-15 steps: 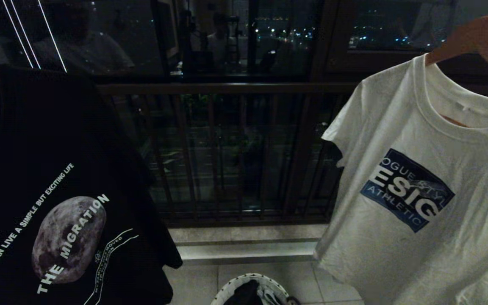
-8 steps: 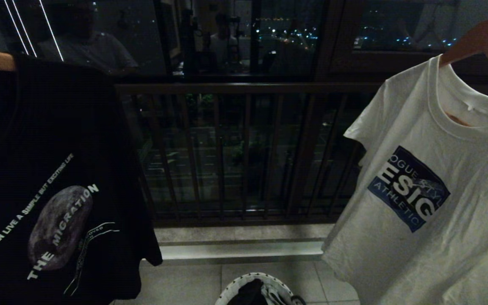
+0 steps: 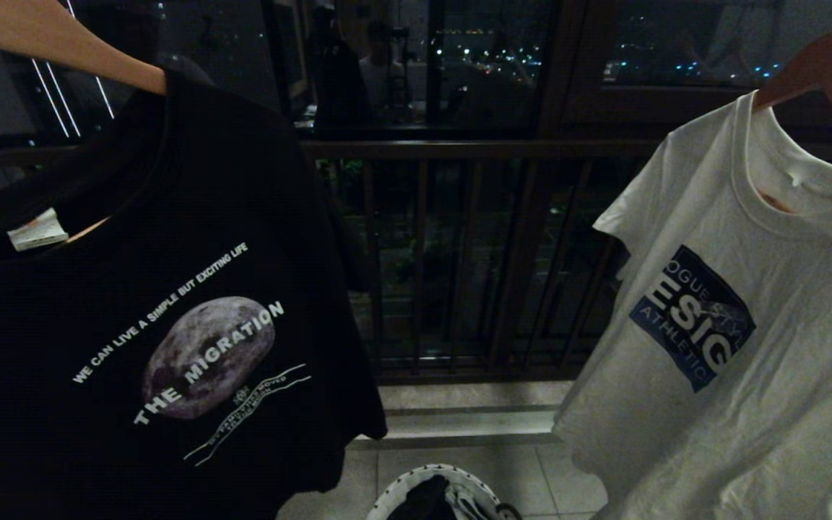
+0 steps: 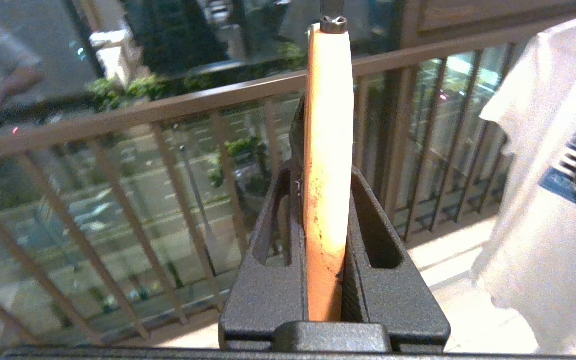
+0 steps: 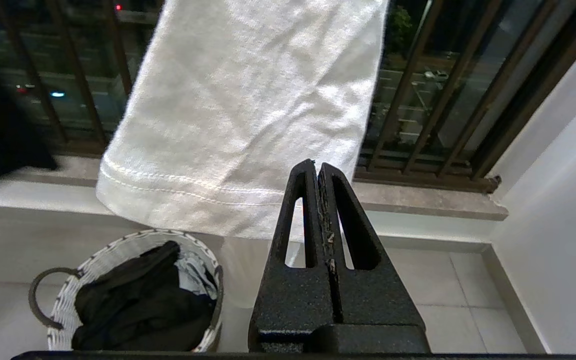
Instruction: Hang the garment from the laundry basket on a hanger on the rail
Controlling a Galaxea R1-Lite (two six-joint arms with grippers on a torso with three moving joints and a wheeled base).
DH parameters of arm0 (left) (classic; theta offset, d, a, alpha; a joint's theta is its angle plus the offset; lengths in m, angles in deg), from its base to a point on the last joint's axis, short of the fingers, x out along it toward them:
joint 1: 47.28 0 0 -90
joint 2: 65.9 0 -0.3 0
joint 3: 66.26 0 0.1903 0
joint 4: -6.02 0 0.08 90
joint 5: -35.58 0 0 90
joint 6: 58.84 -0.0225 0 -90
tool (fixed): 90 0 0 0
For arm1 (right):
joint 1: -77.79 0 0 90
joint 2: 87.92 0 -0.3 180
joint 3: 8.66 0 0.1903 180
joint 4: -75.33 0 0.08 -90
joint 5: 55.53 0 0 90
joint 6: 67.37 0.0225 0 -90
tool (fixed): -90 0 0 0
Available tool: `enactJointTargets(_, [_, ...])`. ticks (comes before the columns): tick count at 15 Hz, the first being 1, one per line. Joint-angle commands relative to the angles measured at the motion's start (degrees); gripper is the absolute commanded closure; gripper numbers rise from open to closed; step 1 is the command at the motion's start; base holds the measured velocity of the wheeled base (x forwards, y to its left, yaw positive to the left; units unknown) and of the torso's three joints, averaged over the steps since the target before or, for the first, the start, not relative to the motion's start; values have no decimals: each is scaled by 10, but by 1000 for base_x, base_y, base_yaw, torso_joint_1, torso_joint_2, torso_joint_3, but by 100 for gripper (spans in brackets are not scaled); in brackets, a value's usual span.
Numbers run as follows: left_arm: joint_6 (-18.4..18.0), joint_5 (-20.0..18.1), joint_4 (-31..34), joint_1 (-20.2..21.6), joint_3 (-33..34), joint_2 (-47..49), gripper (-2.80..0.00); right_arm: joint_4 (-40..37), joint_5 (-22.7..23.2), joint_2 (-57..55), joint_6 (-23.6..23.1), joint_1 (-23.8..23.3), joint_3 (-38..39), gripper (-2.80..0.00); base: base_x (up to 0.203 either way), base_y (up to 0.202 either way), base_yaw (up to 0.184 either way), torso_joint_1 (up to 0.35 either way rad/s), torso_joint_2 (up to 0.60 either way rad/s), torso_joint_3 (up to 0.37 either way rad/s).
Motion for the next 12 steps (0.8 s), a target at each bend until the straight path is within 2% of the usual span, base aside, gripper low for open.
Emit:
enactJointTargets(1, [3,6,-1,1,-4,14,0,0,0,-1,-1,0,0,0,0,0,0,0,0,0])
enactJointTargets(5, [28,72,-70,3,-17,42,0,0,0,-1,-1,0,0,0,0,0,0,0,0,0])
enactJointTargets(12, [30,73,-72,3,-15,47,0,-2,1,-1,-2,0,0,0,0,0,0,0,0,0])
